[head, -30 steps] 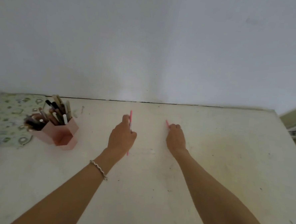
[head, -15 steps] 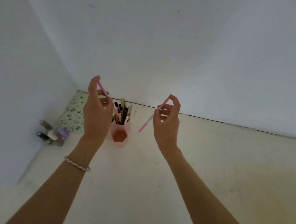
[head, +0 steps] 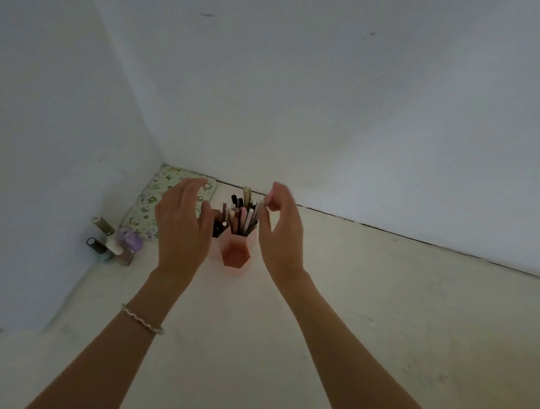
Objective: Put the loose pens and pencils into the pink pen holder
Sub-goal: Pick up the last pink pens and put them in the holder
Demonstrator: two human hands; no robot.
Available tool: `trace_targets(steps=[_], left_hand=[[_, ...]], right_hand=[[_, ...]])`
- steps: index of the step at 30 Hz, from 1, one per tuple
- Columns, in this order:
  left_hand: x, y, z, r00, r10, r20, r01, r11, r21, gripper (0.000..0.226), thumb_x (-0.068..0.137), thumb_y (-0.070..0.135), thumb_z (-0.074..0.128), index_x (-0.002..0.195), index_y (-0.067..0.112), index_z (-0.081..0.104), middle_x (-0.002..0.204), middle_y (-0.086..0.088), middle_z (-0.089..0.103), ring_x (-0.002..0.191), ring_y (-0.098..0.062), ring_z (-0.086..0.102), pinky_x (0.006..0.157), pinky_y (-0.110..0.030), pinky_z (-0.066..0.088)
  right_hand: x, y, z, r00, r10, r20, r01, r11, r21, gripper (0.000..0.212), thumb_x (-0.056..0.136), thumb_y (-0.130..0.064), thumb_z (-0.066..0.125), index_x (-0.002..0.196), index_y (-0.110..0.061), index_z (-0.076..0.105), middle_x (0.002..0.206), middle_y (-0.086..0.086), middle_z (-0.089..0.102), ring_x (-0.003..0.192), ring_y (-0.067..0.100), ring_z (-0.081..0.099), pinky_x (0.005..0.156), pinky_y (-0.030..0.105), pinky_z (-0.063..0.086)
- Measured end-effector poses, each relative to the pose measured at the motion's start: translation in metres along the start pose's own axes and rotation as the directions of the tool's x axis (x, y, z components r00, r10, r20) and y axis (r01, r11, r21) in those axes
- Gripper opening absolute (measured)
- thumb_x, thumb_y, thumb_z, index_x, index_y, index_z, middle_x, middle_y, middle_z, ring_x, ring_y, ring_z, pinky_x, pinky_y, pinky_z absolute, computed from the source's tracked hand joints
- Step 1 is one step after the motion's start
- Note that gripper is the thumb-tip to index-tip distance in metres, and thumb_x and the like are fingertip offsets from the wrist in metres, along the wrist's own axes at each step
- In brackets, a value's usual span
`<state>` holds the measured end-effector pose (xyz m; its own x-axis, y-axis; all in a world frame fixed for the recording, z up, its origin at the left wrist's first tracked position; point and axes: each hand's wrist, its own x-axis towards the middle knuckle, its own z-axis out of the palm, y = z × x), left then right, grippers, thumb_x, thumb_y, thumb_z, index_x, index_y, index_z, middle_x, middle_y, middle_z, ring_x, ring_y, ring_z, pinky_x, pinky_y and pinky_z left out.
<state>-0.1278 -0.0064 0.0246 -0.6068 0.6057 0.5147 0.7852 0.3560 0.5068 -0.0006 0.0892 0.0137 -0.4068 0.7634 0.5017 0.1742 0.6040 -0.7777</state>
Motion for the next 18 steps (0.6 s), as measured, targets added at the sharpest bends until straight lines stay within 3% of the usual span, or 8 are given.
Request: trace_targets(steps=[2,4,8,10,11,13,16,18], left_hand=[[-0.003,0.001,-0.001,0.999,-0.033,0.034,0.035,0.998,-0.047,0.033,0.091,0.006,0.055,0.124,0.006,0.058,0.126,-0.012,0.059,0.119,-0.031,0.053,0.099,-0.047,0.041],[-0.006,0.003,-0.002,0.995,-0.05,0.09,0.056,0.996,-0.071,0.036,0.092,0.01,0.057,0.127,0.007,0.056,0.13,-0.012,0.057,0.122,-0.031,0.051,0.1,-0.053,0.042],[-0.016,0.009,-0.001,0.908,-0.28,0.312,0.267,0.96,0.083,0.077,0.086,0.046,0.066,0.149,0.018,0.031,0.151,-0.013,0.034,0.136,-0.033,0.038,0.103,-0.052,0.044],[-0.022,0.008,0.004,0.815,-0.426,0.393,0.405,0.904,0.139,0.09,0.08,0.057,0.068,0.149,0.018,0.026,0.146,-0.013,0.039,0.129,-0.033,0.046,0.095,-0.046,0.049],[-0.025,0.006,0.007,0.802,-0.44,0.405,0.428,0.895,0.125,0.082,0.08,0.057,0.068,0.144,0.018,0.033,0.135,-0.011,0.049,0.118,-0.032,0.055,0.088,-0.043,0.051],[-0.026,0.001,0.013,0.842,-0.393,0.37,0.408,0.912,0.041,0.055,0.086,0.047,0.067,0.128,0.019,0.047,0.114,-0.003,0.061,0.1,-0.025,0.062,0.076,-0.035,0.049],[-0.011,-0.012,0.018,0.877,-0.368,0.308,0.414,0.905,-0.098,0.042,0.086,0.031,0.072,0.122,0.02,0.055,0.102,0.005,0.068,0.09,-0.019,0.065,0.074,-0.03,0.048],[0.006,-0.023,0.024,0.883,-0.357,0.306,0.412,0.9,-0.139,0.044,0.084,0.029,0.075,0.123,0.02,0.057,0.103,0.001,0.071,0.091,-0.02,0.067,0.078,-0.033,0.052]], right_hand=[[-0.014,0.012,0.008,0.992,-0.117,0.05,0.126,0.961,-0.246,0.023,0.093,-0.006,0.057,0.114,-0.009,0.065,0.106,0.007,0.064,0.101,0.026,0.06,0.09,0.046,0.049],[-0.024,0.021,0.01,0.994,-0.102,0.045,0.111,0.94,-0.323,0.033,0.091,-0.006,0.057,0.123,-0.008,0.065,0.125,0.016,0.058,0.12,0.031,0.053,0.104,0.047,0.041],[-0.036,0.026,-0.001,0.967,0.202,0.154,-0.178,0.971,-0.159,0.084,0.084,-0.038,0.053,0.154,-0.02,0.011,0.159,0.004,0.019,0.145,0.006,0.014,0.118,0.028,0.017],[-0.049,0.032,0.0,0.827,0.412,0.383,-0.373,0.911,-0.176,0.11,0.072,-0.058,0.064,0.154,-0.024,-0.001,0.159,-0.005,0.015,0.142,0.004,0.015,0.113,0.028,0.022],[-0.055,0.035,0.004,0.726,0.472,0.5,-0.415,0.881,-0.229,0.117,0.067,-0.061,0.07,0.153,-0.026,0.0,0.158,-0.005,0.018,0.141,0.008,0.02,0.11,0.028,0.024],[-0.065,0.04,0.015,0.612,0.492,0.619,-0.361,0.871,-0.334,0.1,0.07,-0.05,0.076,0.148,-0.026,0.016,0.149,0.002,0.038,0.133,0.018,0.039,0.1,0.027,0.033],[-0.054,0.048,0.032,0.722,0.435,0.538,-0.182,0.87,-0.459,0.04,0.089,-0.035,0.063,0.123,-0.013,0.059,0.116,0.007,0.067,0.109,0.027,0.06,0.089,0.033,0.048],[-0.039,0.053,0.046,0.742,0.423,0.521,-0.102,0.838,-0.536,0.031,0.095,-0.034,0.056,0.11,-0.011,0.07,0.109,0.009,0.068,0.106,0.029,0.058,0.089,0.039,0.047]])
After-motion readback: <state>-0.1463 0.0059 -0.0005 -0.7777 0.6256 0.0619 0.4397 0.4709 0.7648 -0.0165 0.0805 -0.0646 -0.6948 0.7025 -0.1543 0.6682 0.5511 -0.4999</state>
